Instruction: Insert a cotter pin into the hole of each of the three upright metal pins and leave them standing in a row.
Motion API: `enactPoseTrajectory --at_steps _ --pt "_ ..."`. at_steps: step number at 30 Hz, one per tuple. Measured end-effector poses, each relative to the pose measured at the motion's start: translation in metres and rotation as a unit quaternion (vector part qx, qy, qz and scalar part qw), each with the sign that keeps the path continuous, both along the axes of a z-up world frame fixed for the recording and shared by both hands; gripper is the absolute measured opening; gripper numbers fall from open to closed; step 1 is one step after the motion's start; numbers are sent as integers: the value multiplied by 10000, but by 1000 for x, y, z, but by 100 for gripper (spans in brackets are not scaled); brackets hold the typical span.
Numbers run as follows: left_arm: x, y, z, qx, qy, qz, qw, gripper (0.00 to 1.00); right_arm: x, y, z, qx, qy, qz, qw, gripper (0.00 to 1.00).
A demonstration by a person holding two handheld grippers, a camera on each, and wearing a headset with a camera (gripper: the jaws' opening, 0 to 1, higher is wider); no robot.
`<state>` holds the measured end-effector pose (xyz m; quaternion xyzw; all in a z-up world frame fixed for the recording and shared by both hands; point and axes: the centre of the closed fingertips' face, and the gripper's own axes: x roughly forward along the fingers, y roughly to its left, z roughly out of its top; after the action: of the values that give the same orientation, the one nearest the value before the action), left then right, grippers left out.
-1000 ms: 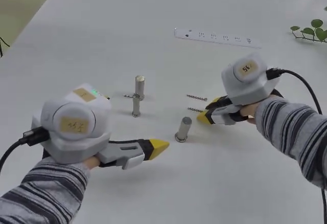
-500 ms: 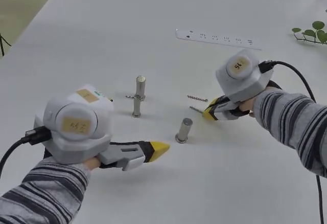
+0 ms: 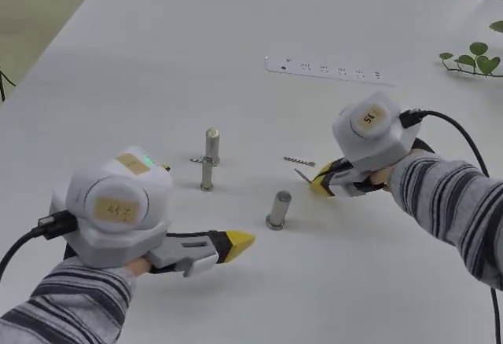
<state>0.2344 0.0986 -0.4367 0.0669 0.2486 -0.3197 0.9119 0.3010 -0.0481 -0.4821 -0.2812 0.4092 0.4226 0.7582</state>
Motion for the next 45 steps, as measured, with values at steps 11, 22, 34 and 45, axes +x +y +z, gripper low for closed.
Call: enactPoseTrajectory --at_steps 11,22,34,45 --pt "-8 -8 4 12 -9 -152 9999 85 -21 -7 13 40 -295 251 9992 0" --pt "-24 -24 13 -260 115 -376 9989 76 -49 -9 22 22 -556 600 9966 0" --pt "-40 -36 17 -579 327 -504 9965 66 -84 3 29 196 -693 1030 9921 0" --pt "-53 -49 19 -997 634 -625 9910 53 -112 29 38 252 -950 1820 9784 0"
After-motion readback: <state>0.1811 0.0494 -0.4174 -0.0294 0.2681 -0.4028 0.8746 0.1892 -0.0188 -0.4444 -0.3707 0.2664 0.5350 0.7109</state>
